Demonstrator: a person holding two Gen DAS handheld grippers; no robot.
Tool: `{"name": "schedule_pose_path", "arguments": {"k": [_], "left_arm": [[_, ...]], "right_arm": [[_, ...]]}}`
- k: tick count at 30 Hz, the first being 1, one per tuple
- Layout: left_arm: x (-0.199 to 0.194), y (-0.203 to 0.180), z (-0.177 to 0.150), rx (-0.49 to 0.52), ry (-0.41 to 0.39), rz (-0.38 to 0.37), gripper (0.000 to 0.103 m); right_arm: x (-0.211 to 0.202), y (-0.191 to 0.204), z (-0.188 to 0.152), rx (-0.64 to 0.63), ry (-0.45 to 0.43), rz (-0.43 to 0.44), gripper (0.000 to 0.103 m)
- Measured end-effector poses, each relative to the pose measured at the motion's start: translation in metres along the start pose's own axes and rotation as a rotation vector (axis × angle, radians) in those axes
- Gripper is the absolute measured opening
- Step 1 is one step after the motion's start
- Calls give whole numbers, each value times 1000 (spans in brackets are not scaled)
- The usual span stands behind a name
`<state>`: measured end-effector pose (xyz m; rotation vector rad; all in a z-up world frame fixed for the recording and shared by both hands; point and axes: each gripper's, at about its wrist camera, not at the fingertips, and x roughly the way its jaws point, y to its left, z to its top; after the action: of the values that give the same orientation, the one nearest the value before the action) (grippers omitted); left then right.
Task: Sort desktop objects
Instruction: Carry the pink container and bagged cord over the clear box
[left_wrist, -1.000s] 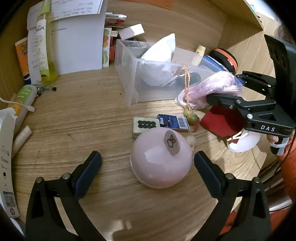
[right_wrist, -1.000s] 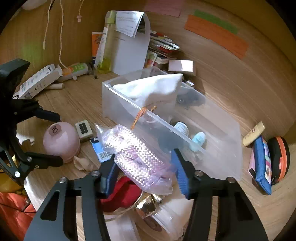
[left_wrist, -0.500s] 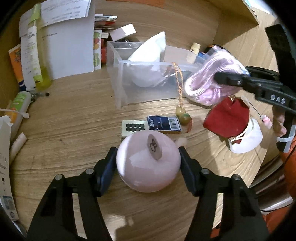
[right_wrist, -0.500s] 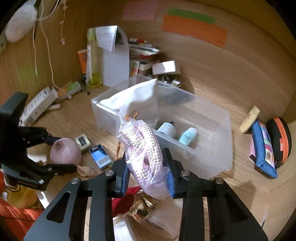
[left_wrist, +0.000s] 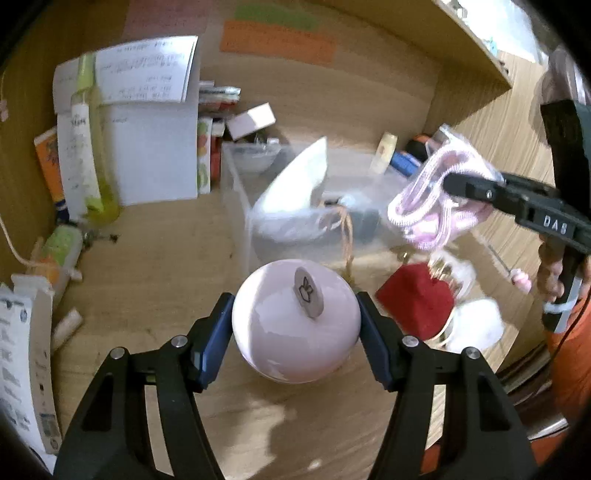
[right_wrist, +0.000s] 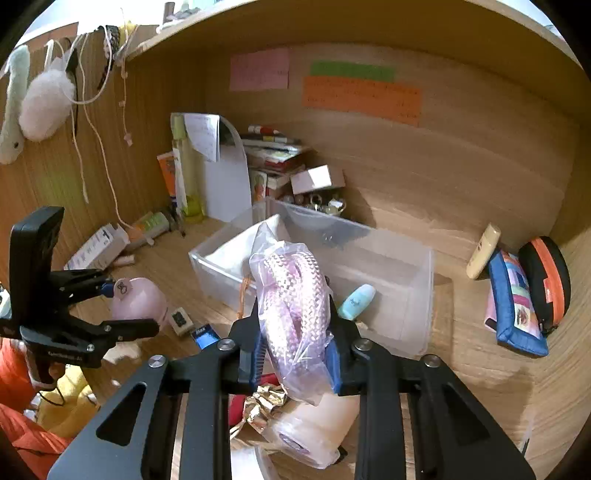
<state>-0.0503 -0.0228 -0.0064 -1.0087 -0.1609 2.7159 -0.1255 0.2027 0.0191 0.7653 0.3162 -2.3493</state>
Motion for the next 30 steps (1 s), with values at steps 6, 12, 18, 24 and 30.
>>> {"name": "schedule_pose_path", "arguments": {"k": [6, 12, 18, 24, 30], "left_arm": [[1, -4, 27, 1, -37, -27, 64], [4, -13, 52, 17, -59, -45, 64], [16, -25, 76, 40, -55, -64, 64], [32, -36, 98, 61, -42, -98, 64], [56, -48, 115, 91, -20, -119, 64]], "right_arm": [[-15, -3, 7, 0, -47, 2, 22], [-24, -11, 17, 7, -85, -9, 21], [-27, -23, 28, 18, -113, -22, 21], [-23, -36, 42, 34, -131, -33, 21], [-6, -51, 48, 56, -131, -24, 21]]}}
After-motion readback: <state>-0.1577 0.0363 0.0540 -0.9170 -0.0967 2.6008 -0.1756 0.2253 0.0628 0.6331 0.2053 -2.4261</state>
